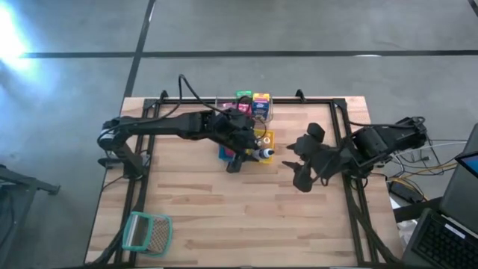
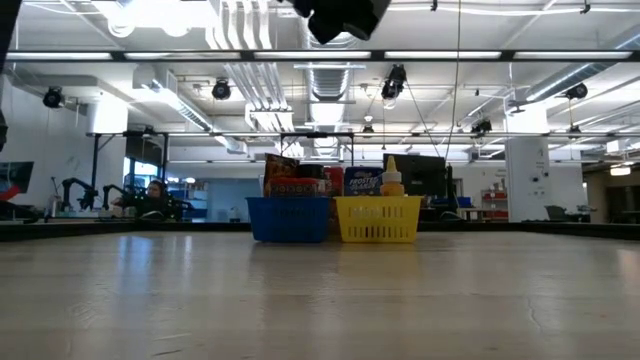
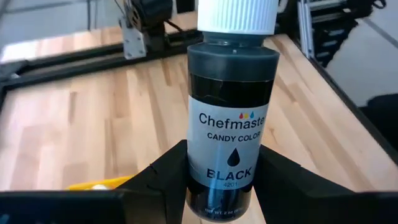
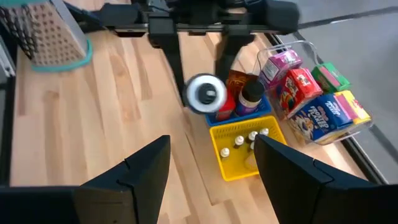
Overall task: Pick & Place Kitchen Items
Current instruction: Put the large black food coloring bottle into the yellow bin
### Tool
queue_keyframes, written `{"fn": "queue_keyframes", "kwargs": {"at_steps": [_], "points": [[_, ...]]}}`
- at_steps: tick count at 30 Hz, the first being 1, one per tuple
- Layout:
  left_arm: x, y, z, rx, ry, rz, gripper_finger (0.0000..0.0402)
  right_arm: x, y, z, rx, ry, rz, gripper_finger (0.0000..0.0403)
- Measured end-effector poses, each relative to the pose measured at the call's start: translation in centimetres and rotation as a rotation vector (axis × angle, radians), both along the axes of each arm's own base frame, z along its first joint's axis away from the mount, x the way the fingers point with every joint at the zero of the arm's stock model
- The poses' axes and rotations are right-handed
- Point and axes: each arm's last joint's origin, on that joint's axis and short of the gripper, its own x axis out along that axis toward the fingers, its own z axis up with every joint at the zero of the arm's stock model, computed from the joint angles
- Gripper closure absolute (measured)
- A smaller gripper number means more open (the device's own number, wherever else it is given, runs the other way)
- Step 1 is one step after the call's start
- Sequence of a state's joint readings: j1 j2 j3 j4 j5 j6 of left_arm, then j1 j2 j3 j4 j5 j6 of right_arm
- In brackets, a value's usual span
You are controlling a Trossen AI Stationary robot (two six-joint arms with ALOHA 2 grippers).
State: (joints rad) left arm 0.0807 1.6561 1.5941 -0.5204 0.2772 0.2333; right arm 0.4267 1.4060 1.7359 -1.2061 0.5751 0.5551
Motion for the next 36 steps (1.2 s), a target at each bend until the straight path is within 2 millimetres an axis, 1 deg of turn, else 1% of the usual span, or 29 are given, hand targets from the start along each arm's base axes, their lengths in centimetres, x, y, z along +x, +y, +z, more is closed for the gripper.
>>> {"fn": "queue_keyframes", "kwargs": {"at_steps": [5,8,16,23,30,36], "points": [[0.7,0.1,-0.2,0.026,-0.014,0.005,0.0241,0.9,-0.1,-0.6,-0.036,0.034,0.005,0.0171],[0.9,0.1,-0.3,0.033,-0.011,0.001,0.0241,1.4,-0.4,-0.9,-0.044,0.045,-0.009,0.0174],[1.0,0.1,-0.3,0.053,-0.022,-0.013,0.0241,2.5,-1.3,-1.1,-0.027,0.047,-0.022,0.0198],[1.0,0.1,-0.2,0.058,-0.032,-0.016,0.0241,3.1,-1.4,-1.1,-0.018,0.037,0.000,0.0218],[1.1,0.1,-0.1,0.072,-0.050,-0.024,0.0241,4.4,-1.3,-2.0,-0.028,0.067,0.014,0.0238],[1.1,0.1,-0.1,0.072,-0.049,-0.023,0.0241,4.3,-1.4,-1.9,-0.027,0.063,0.013,0.0266]]}}
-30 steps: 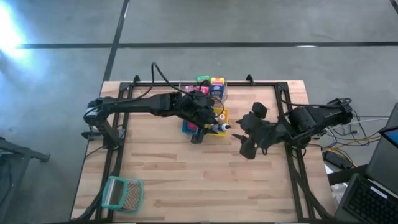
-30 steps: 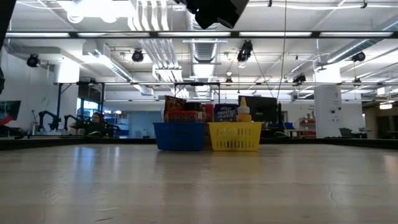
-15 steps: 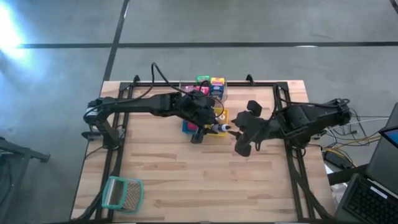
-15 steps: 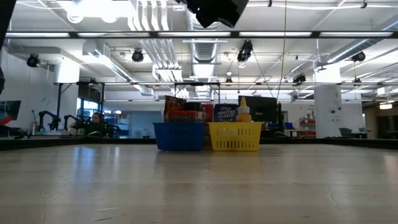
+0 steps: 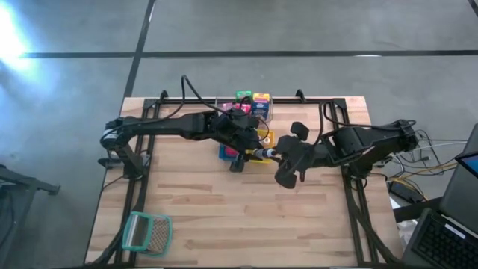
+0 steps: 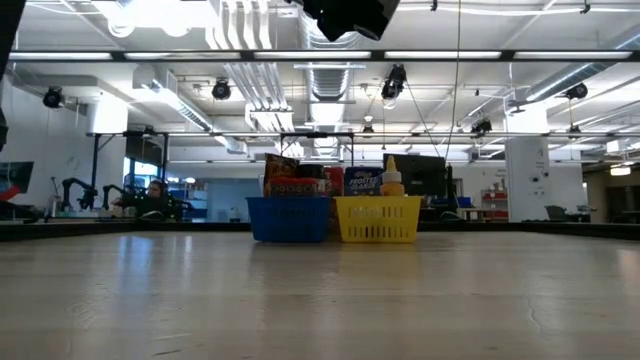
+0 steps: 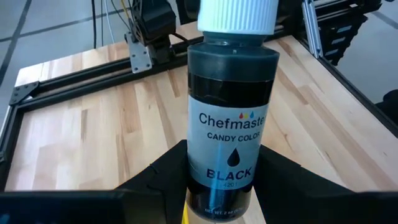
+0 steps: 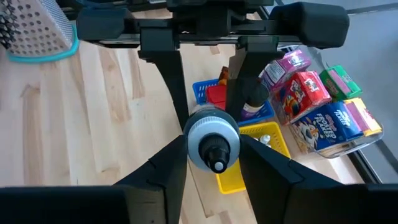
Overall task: Pick & Place Kitchen Items
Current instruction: Put the large black food coloring bottle into the yellow bin
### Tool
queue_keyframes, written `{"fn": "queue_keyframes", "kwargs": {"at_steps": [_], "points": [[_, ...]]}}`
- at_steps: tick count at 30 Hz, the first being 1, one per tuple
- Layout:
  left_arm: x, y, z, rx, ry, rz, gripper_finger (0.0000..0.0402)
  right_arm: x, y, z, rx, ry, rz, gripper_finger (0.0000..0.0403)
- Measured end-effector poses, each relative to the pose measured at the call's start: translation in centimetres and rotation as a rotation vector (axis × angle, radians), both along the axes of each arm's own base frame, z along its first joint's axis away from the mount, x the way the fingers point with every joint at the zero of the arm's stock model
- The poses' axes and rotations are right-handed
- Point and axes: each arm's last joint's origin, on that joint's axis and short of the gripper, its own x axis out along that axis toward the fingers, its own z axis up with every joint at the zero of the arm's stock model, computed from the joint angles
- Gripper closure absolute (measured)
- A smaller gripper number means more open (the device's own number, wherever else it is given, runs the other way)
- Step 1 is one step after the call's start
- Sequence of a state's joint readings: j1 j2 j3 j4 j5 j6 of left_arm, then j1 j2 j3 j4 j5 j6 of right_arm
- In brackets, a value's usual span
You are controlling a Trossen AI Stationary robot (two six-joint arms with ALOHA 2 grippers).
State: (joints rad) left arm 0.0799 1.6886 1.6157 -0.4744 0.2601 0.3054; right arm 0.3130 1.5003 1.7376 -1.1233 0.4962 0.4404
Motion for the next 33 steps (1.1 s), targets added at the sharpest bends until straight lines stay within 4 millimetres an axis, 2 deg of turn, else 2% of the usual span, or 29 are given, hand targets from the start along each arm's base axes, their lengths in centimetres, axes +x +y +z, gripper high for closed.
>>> {"fn": "queue_keyframes", "kwargs": {"at_steps": [7,17,27,33], "points": [[-0.01,0.00,0.01,0.001,0.001,0.000,0.0241,0.00,0.00,0.06,0.002,-0.002,0.000,0.0274],[-0.03,0.00,-0.03,0.001,0.005,-0.001,0.0241,0.12,-0.16,0.10,0.011,-0.012,-0.012,0.0241],[0.02,0.00,0.06,0.003,-0.006,-0.001,0.0241,0.17,-0.27,0.11,0.017,-0.014,-0.016,0.0266],[0.06,0.02,0.11,0.008,-0.014,-0.002,0.0241,0.23,-0.45,0.12,0.018,-0.014,-0.020,0.0265]]}}
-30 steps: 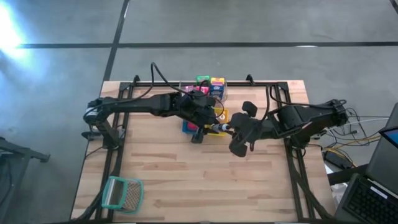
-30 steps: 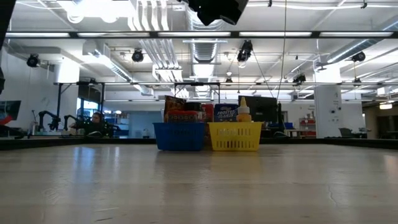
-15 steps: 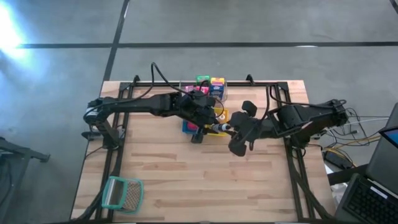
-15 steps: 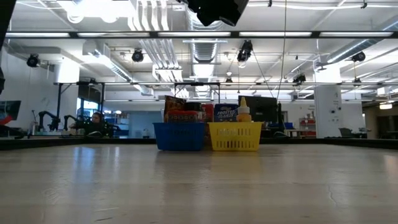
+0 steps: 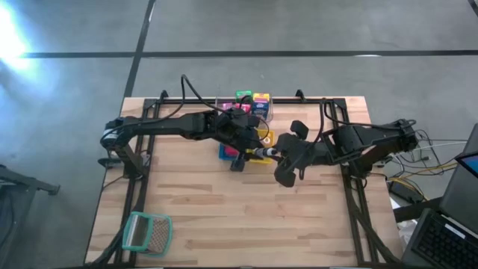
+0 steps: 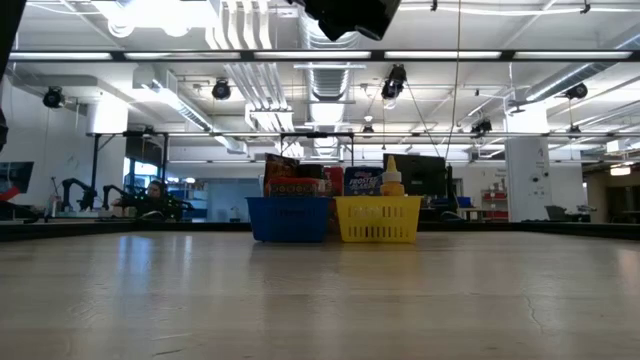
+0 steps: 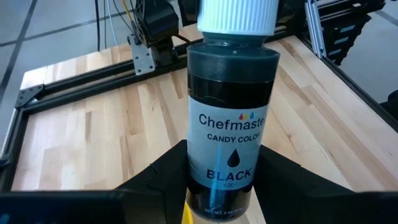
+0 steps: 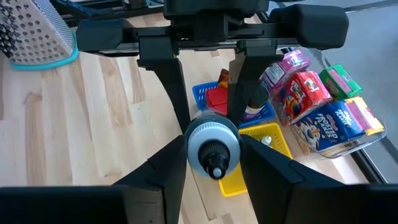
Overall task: Pick & Place Kitchen Items
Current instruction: Put the large black food coloring bottle into the yellow bin
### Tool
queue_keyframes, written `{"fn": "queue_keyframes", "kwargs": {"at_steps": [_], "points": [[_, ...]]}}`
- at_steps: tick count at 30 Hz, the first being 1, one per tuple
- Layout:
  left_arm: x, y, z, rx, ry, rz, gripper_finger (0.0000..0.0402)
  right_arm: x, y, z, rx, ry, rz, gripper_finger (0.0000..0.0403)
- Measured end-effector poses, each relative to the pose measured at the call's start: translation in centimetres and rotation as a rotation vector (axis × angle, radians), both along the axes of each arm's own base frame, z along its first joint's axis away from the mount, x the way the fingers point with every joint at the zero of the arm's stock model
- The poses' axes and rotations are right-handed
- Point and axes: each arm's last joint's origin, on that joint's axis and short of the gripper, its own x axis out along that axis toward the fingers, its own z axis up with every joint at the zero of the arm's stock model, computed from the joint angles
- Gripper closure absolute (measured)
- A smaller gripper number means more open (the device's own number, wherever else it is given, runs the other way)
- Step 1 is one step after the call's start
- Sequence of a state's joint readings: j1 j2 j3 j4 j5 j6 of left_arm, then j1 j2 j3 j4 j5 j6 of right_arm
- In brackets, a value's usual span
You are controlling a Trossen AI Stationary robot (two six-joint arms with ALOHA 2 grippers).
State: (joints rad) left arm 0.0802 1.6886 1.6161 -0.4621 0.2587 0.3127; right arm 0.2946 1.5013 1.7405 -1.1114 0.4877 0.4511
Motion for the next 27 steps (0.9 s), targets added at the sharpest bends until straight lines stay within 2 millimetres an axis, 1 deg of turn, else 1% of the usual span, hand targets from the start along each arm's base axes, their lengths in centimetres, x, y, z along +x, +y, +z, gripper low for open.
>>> {"fn": "queue_keyframes", "kwargs": {"at_steps": [6,9,12,19,23,27], "points": [[0.12,0.01,0.21,0.009,-0.027,-0.005,0.0241,0.08,-0.18,-0.04,-0.001,0.001,-0.003,0.0241],[0.12,-0.01,0.20,0.009,-0.026,-0.006,0.0241,0.09,-0.18,-0.04,-0.001,0.001,-0.003,0.0235],[0.12,0.00,0.20,0.009,-0.026,-0.005,0.0241,0.08,-0.19,-0.05,-0.003,0.003,-0.001,0.0243],[0.10,0.01,0.18,0.009,-0.023,-0.004,0.0241,0.09,-0.18,-0.06,-0.011,0.006,0.006,0.0290],[0.10,0.01,0.18,0.009,-0.023,-0.004,0.0241,0.09,-0.19,-0.06,-0.012,0.006,0.006,0.0289],[0.10,0.01,0.18,0.007,-0.022,-0.004,0.0241,0.09,-0.19,-0.06,-0.011,0.006,0.004,0.0274]]}}
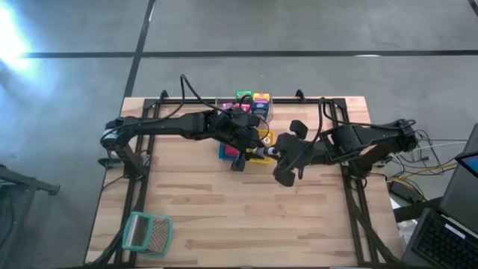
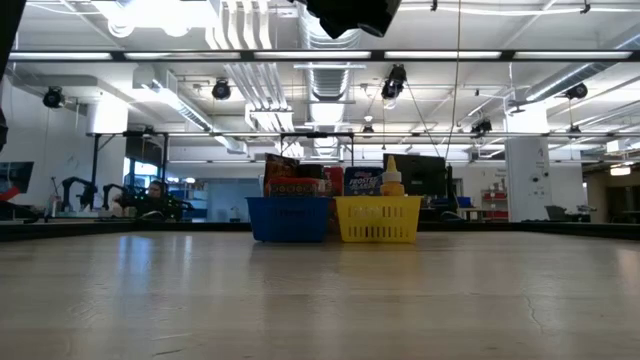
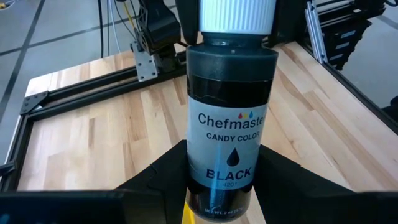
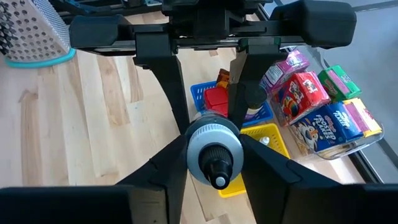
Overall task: Pick & Place Kitchen Items
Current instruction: Put the large black food coloring bottle into the yellow bin
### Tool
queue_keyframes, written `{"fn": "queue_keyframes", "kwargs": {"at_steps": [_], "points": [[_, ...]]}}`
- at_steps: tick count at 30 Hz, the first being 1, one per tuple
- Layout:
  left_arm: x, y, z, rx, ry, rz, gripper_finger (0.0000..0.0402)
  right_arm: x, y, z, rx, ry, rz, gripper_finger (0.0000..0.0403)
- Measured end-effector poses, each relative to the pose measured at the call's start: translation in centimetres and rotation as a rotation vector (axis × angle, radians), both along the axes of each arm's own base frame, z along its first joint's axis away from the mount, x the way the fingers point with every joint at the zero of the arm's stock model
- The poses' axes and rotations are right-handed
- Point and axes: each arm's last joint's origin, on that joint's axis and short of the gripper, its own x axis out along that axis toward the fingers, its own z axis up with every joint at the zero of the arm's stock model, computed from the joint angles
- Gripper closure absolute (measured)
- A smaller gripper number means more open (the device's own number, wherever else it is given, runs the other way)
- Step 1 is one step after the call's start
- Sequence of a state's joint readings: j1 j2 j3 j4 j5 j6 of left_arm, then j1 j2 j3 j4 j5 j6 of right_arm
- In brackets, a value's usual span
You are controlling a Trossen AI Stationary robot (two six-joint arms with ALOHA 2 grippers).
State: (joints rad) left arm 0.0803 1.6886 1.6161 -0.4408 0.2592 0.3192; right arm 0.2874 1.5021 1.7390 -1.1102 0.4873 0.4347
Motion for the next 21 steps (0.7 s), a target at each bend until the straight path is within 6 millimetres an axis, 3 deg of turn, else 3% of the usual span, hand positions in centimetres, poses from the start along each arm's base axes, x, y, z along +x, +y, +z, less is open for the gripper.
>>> {"fn": "queue_keyframes", "kwargs": {"at_steps": [6,13,17,21], "points": [[0.0,0.0,0.0,-0.001,-0.003,-0.005,0.0232,0.0,0.0,0.0,0.001,-0.002,-0.002,0.0289],[-0.2,0.0,0.0,0.028,0.007,-0.006,0.0148,0.0,0.0,0.0,0.003,-0.003,-0.010,0.0279],[-1.8,0.9,0.8,0.087,0.060,0.149,0.0119,0.0,-0.1,0.0,0.001,-0.004,-0.022,0.0284],[-4.0,2.2,1.4,0.029,0.090,0.259,0.0117,-0.1,-0.5,-0.2,0.006,0.023,-0.032,0.0291]]}}
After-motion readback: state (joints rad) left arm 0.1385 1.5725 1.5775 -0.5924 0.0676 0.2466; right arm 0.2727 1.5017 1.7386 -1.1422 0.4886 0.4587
